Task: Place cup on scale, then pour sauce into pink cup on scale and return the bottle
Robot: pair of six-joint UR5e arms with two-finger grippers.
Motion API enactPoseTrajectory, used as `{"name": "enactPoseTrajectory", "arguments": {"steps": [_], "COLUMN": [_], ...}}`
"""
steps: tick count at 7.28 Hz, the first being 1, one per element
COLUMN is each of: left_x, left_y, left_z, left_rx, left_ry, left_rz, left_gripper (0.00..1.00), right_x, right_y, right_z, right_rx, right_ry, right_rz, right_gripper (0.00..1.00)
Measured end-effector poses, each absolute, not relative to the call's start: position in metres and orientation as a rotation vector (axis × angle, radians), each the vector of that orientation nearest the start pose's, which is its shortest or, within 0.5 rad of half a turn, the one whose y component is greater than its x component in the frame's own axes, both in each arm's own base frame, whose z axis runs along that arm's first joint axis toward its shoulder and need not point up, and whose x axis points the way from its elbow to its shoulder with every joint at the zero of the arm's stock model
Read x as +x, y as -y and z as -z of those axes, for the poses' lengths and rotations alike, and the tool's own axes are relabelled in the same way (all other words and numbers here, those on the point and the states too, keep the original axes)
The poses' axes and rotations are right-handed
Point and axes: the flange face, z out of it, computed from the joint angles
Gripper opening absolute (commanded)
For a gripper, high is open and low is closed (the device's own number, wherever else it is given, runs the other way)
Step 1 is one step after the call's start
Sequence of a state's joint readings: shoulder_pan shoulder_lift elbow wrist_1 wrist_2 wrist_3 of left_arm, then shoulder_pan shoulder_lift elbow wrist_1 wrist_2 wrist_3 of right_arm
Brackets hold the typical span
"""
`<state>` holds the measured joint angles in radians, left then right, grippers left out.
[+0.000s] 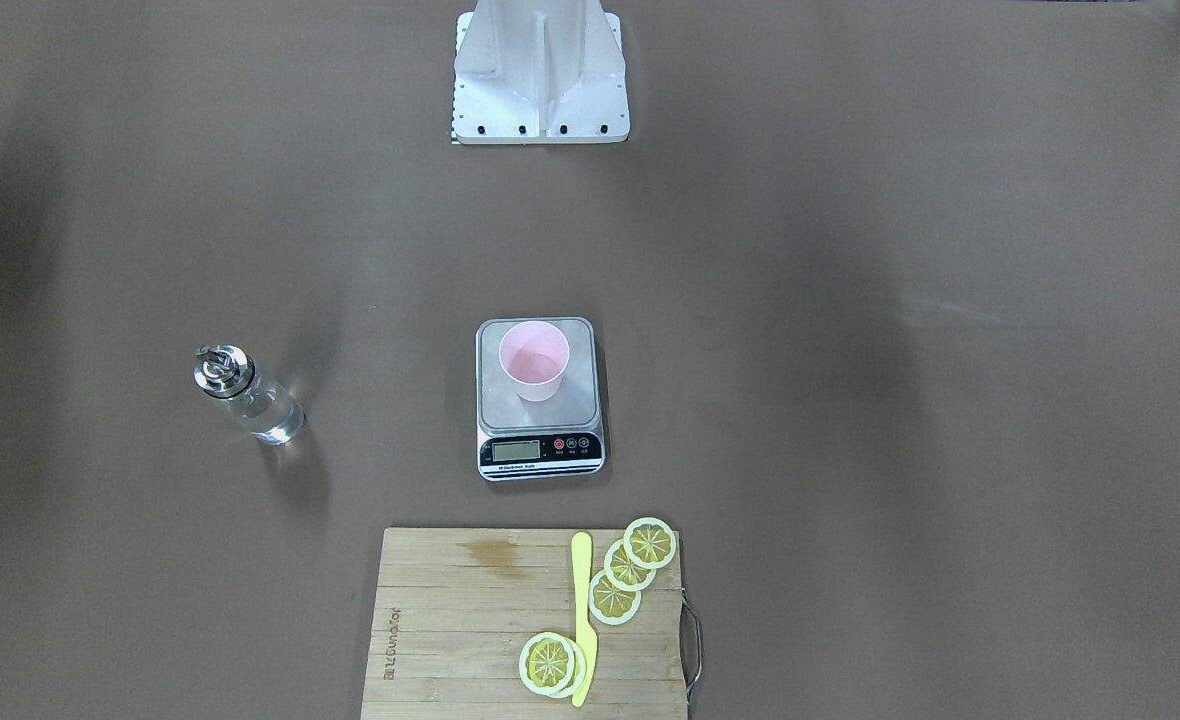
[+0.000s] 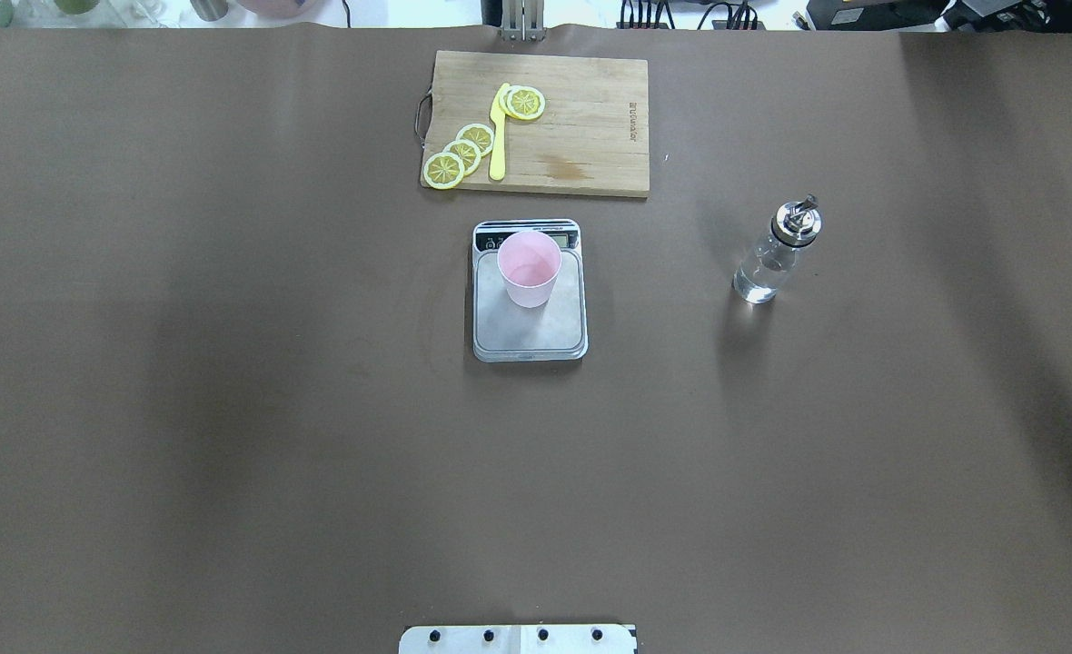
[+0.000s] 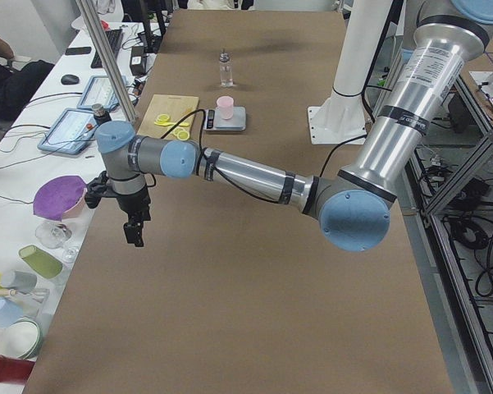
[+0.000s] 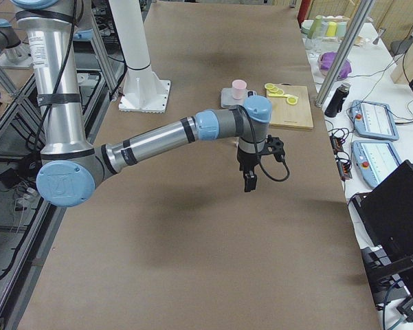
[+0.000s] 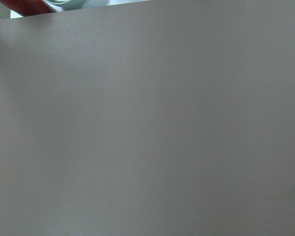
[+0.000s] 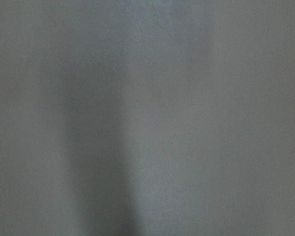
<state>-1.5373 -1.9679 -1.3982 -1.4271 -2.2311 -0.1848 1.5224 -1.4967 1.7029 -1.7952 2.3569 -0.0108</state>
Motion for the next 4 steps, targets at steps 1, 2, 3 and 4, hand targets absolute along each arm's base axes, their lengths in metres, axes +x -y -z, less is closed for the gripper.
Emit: {"name": "enactPoseTrajectory", "arguments": {"steps": [1, 2, 3, 4], "left_x": [-0.069, -0.080, -0.083, -0.084], "left_y": [0.632, 0.611, 0.594, 0.586], "left_z": [-0.562, -0.581, -0.598, -0.608], "left_rx": [-0.001, 0.006, -0.001, -0.011], "left_ry": [-0.740, -0.772, -0.780, -0.780], "left_rz": [0.137, 0.141, 0.147, 0.153], "left_gripper": [0.98, 0.98, 0.98, 0.98], "right_x": [0.052, 0.061, 0.072, 0.081], "right_y": [0.512, 0.506, 0.499, 0.493], "right_z": [-0.600, -0.613, -0.620, -0.623], "right_rx": [-0.062, -0.078, -0.081, -0.076], "right_ry": [0.822, 0.835, 0.840, 0.843], "right_rz": [0.007, -0.022, -0.047, -0.067], "right_gripper": [1.00, 1.00, 1.00, 1.00]}}
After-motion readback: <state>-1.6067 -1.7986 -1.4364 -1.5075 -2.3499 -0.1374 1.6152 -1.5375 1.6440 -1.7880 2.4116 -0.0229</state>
